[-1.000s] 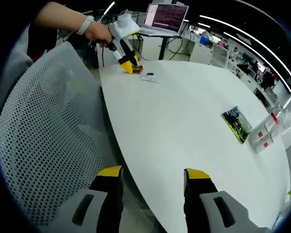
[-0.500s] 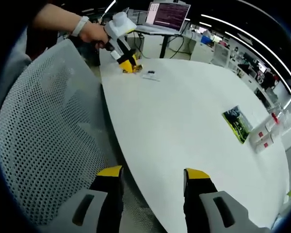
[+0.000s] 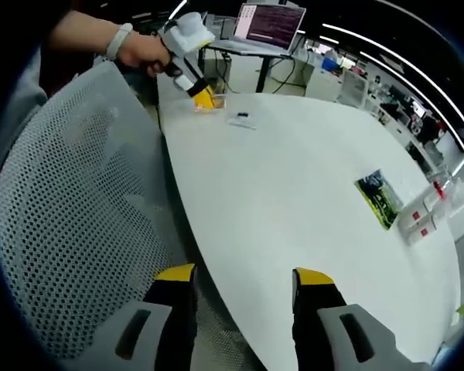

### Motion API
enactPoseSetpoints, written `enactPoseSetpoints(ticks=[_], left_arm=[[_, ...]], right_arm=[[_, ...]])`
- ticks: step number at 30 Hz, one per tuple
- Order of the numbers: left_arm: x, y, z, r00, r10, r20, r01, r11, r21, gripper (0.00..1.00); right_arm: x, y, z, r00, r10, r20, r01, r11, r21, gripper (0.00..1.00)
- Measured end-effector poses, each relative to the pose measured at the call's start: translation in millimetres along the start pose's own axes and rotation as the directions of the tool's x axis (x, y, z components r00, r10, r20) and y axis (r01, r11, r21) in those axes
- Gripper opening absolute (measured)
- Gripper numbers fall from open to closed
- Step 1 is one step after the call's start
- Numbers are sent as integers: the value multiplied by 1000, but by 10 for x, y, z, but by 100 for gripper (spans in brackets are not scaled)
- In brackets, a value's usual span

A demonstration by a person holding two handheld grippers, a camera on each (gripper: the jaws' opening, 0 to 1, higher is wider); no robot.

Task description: Arrange the skincare products in the storage area until every visible bottle or jar stands upright without overlapping.

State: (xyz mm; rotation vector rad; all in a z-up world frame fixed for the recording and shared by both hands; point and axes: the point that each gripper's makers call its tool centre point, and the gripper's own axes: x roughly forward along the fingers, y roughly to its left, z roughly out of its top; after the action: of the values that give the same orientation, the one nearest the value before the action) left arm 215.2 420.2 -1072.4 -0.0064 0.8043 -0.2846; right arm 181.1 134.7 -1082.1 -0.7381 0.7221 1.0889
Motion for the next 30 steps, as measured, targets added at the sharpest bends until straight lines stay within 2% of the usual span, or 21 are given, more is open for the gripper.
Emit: enactPoseSetpoints(ticks=[4,5,8,10,12,14,16,18,21,24,26,29,30], left_arm=[[-124,-238,139,999,-13,48,13,1000,-7,1],[-162,-358,169,998,-18,65,19,1000,-7,1],[-213,-521,195,996,-22,81,22,1000,2,1],[-261,-692,195,995,-26,96,24,999,22,1],[-278,-858,243,987,-69,148,58,995,77,1],[-271,-1001,171,988,-82,134,70,993,92,1],[-264,-1135,170,983,-101,157,79,987,139,1],[-265,-1173,192,982,-96,163,70,985,155,1],[-303,-1154,321,977,-76,197,47,987,151,1],[-308,-1131,432,971,-71,228,47,993,110,1],[-287,-1128,419,974,-66,218,42,993,113,2],[-256,-1159,383,981,-48,190,27,993,116,2],[-218,-1186,366,982,-53,181,25,988,154,2]], right_arm=[[-4,-18,7,1000,-8,6,8,1000,8,45],[-6,-27,6,1000,-12,6,12,1000,11,45],[-9,-39,11,1000,-18,9,18,1000,16,46],[-15,-53,26,1000,-25,19,25,1000,18,46],[-18,-61,31,999,-29,20,28,999,22,46],[-26,-74,43,999,-34,26,33,999,24,46],[-50,-87,98,998,-36,52,33,998,44,46],[-59,-100,104,998,-38,55,35,998,53,46],[-93,-127,161,996,-47,78,42,997,66,46],[-122,-147,217,994,-49,97,41,996,83,46],[-164,-177,309,990,-64,125,49,992,120,46],[-196,-174,548,976,-72,205,23,973,231,47],[-191,-162,638,971,-73,229,12,966,258,47]])
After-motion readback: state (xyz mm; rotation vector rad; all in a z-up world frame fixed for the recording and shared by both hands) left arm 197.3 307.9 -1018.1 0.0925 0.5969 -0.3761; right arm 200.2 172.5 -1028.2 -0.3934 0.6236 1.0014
